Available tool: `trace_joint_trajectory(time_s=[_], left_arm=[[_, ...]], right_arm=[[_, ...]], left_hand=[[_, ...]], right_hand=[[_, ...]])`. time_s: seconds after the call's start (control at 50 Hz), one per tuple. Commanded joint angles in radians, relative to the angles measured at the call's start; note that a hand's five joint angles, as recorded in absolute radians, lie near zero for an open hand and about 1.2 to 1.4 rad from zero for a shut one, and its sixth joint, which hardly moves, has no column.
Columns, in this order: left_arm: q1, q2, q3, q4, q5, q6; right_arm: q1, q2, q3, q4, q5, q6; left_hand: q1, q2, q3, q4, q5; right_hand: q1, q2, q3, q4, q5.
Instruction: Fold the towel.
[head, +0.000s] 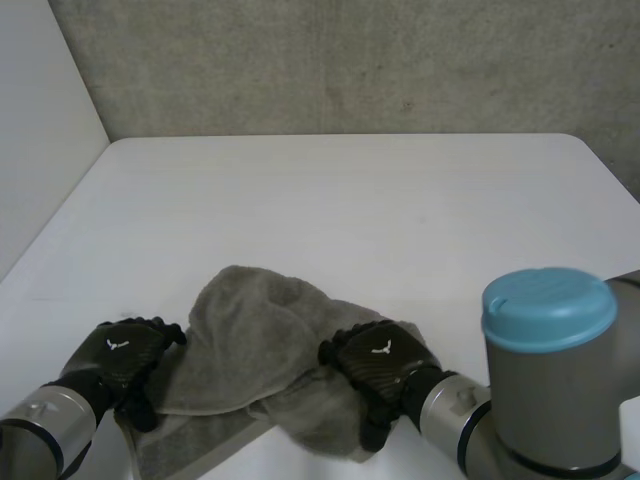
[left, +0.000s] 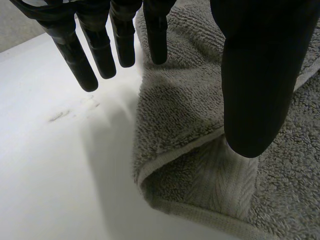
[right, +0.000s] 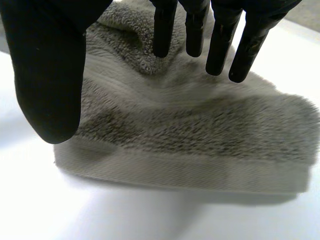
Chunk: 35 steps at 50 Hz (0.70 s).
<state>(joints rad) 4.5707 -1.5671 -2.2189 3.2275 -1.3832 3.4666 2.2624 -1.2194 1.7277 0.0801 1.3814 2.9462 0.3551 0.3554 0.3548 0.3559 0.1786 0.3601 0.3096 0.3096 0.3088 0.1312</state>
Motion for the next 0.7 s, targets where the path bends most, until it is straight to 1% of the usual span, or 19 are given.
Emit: trace_joint_trajectory(time_s=[0.02, 0.04, 0.06, 0.08, 0.1, 0.14, 0.16, 0.18, 0.2, 0.32, 0.36, 0.38, 0.4, 0.42, 0.46, 0.48, 0.58, 0.62, 0.7], left_arm=[[-0.006, -0.021, -0.011, 0.075, -0.004, -0.001], [-0.006, -0.021, -0.011, 0.075, -0.004, -0.001], [-0.006, -0.031, -0.011, 0.104, -0.004, -0.001], [-0.003, -0.048, -0.008, 0.13, -0.004, -0.001], [-0.003, -0.048, -0.008, 0.13, -0.004, -0.001], [-0.001, -0.08, -0.004, 0.173, -0.002, -0.001], [-0.001, -0.08, -0.004, 0.173, -0.002, -0.001], [-0.003, -0.093, -0.001, 0.189, -0.003, -0.001], [-0.003, -0.093, -0.001, 0.189, -0.004, -0.001], [-0.006, -0.117, 0.016, 0.202, -0.002, -0.001], [-0.01, -0.116, 0.018, 0.201, -0.002, -0.001], [-0.012, -0.114, 0.019, 0.201, 0.0, -0.003], [-0.015, -0.108, 0.018, 0.201, 0.0, -0.004], [-0.015, -0.108, 0.018, 0.201, 0.0, -0.004], [-0.021, -0.103, 0.018, 0.202, 0.001, -0.007], [-0.021, -0.103, 0.018, 0.202, 0.001, -0.007], [-0.047, -0.103, 0.015, 0.196, -0.002, -0.009], [-0.065, -0.1, 0.01, 0.189, -0.004, -0.009], [-0.073, -0.065, -0.001, 0.167, -0.004, -0.012]], right_arm=[[0.023, 0.05, 0.006, -0.086, 0.036, 0.017], [0.023, 0.057, 0.006, -0.114, 0.056, 0.017], [0.023, 0.057, 0.006, -0.114, 0.056, 0.017], [0.023, 0.061, 0.006, -0.137, 0.074, 0.016], [0.023, 0.061, 0.006, -0.137, 0.074, 0.016], [0.022, 0.061, 0.007, -0.17, 0.111, 0.016], [0.022, 0.061, 0.007, -0.171, 0.111, 0.016], [0.017, 0.061, 0.006, -0.186, 0.131, 0.013], [0.016, 0.06, 0.004, -0.204, 0.149, 0.005], [0.008, 0.044, -0.01, -0.272, 0.186, -0.022], [-0.052, 0.025, -0.016, -0.316, 0.206, -0.102], [-0.052, 0.024, -0.016, -0.316, 0.206, -0.102], [-0.098, 0.009, -0.01, -0.335, 0.215, -0.154], [-0.098, 0.009, -0.01, -0.335, 0.216, -0.154], [-0.158, -0.014, 0.0, -0.345, 0.219, -0.228], [-0.158, -0.014, 0.0, -0.345, 0.219, -0.228], [-0.167, -0.015, 0.004, -0.344, 0.22, -0.24], [-0.175, -0.017, 0.004, -0.342, 0.22, -0.242], [-0.179, -0.006, -0.005, -0.345, 0.217, -0.242]], left_hand=[[0.052, 0.052, 0.052, 0.051, 0.054], [0.052, 0.052, 0.052, 0.051, 0.054], [0.055, 0.055, 0.055, 0.054, 0.057], [0.087, 0.087, 0.087, 0.086, 0.089], [0.087, 0.087, 0.088, 0.087, 0.089], [0.263, 0.262, 0.263, 0.262, 0.265], [0.264, 0.263, 0.264, 0.263, 0.266], [0.316, 0.316, 0.316, 0.315, 0.318], [0.316, 0.316, 0.317, 0.316, 0.318], [0.346, 0.345, 0.346, 0.345, 0.348], [0.346, 0.345, 0.346, 0.345, 0.348], [0.363, 0.363, 0.363, 0.362, 0.365], [0.439, 0.439, 0.439, 0.438, 0.441], [0.44, 0.439, 0.44, 0.439, 0.442], [0.516, 0.516, 0.516, 0.515, 0.518], [0.516, 0.516, 0.516, 0.515, 0.518], [0.493, 0.492, 0.493, 0.492, 0.495], [0.361, 0.361, 0.361, 0.36, 0.363], [0.275, 0.275, 0.276, 0.275, 0.277]], right_hand=[[0.2, 0.25, 0.25, 0.251, 0.254], [0.262, 0.312, 0.312, 0.313, 0.316], [0.262, 0.313, 0.313, 0.313, 0.317], [0.387, 0.438, 0.438, 0.438, 0.441], [0.388, 0.439, 0.439, 0.44, 0.443], [0.756, 0.807, 0.807, 0.808, 0.811], [0.758, 0.809, 0.809, 0.81, 0.813], [0.947, 0.998, 0.998, 0.999, 1.002], [1.035, 1.086, 1.086, 1.087, 1.09], [1.036, 1.087, 1.087, 1.087, 1.091], [1.036, 1.087, 1.087, 1.087, 1.091], [1.036, 1.087, 1.087, 1.087, 1.091], [1.036, 1.087, 1.087, 1.087, 1.091], [1.036, 1.087, 1.087, 1.087, 1.091], [1.036, 1.087, 1.087, 1.087, 1.091], [1.036, 1.087, 1.087, 1.087, 1.091], [1.036, 1.087, 1.087, 1.087, 1.091], [1.036, 1.087, 1.087, 1.087, 1.091], [1.036, 1.087, 1.087, 1.087, 1.091]])
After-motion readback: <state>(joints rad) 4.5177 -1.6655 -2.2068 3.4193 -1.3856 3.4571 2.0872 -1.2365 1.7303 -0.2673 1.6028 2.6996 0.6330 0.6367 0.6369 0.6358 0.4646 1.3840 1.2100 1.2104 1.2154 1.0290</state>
